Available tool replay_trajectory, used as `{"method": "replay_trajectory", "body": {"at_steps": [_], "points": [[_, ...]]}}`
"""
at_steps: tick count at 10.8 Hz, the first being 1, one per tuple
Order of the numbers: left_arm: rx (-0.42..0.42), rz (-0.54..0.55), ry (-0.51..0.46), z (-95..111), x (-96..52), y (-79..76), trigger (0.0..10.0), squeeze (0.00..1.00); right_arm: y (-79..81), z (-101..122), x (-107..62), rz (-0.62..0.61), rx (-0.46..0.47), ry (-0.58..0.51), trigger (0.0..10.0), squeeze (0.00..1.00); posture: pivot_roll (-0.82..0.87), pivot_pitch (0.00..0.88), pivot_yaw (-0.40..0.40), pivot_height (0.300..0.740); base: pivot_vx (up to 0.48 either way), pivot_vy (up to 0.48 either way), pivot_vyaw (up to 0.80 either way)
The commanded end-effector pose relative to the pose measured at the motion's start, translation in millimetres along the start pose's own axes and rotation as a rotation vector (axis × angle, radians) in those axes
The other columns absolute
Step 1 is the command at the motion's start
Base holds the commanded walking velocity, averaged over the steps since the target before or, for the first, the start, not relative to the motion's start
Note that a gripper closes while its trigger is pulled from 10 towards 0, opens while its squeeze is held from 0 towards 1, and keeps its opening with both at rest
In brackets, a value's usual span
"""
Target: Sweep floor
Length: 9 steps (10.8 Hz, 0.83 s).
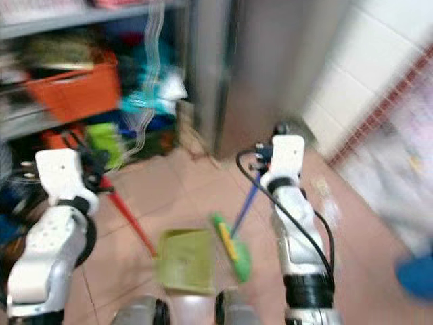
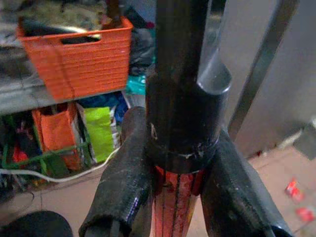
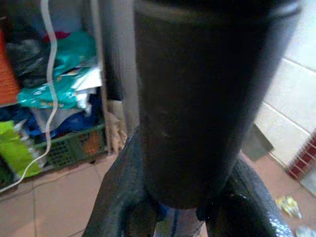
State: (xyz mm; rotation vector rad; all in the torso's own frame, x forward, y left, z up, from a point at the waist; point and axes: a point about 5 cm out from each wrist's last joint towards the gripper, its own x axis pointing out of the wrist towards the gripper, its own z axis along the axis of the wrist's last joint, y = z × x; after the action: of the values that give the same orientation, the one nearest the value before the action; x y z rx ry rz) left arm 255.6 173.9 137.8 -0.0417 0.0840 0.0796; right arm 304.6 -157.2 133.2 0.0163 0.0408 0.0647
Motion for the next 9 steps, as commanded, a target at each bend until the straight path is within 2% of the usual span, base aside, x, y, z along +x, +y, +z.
{"method": "replay_trajectory", "body": {"at_steps": [1,4,6,9], "points": [[-0.007,-0.015,-0.037,8.3,0.1,-5.4,10.0,0.00,-8.2,-3.9,-2.5,-0.029,-0.006,0.017,10.0,0.00,-0.01,0.124,0.004,0.740,0.000,0.000,-0.80],[0.024,-0.022,-0.080,14.5,1.4,-5.8,10.0,0.00,-11.6,-2.5,-2.1,-0.054,-0.019,0.009,10.0,0.00,-0.01,0.118,0.008,0.740,0.000,0.000,-0.80],[0.015,0.011,-0.083,16.8,1.7,-0.2,10.0,0.00,-25.5,1.8,0.4,-0.135,-0.052,-0.013,10.0,0.00,-0.01,0.115,0.010,0.740,0.000,0.000,-0.80],[0.037,0.007,-0.096,16.7,2.7,-0.5,10.0,0.00,-24.4,1.0,1.4,-0.129,-0.060,-0.012,10.0,0.00,-0.01,0.111,0.011,0.740,0.000,0.000,-0.80]]}}
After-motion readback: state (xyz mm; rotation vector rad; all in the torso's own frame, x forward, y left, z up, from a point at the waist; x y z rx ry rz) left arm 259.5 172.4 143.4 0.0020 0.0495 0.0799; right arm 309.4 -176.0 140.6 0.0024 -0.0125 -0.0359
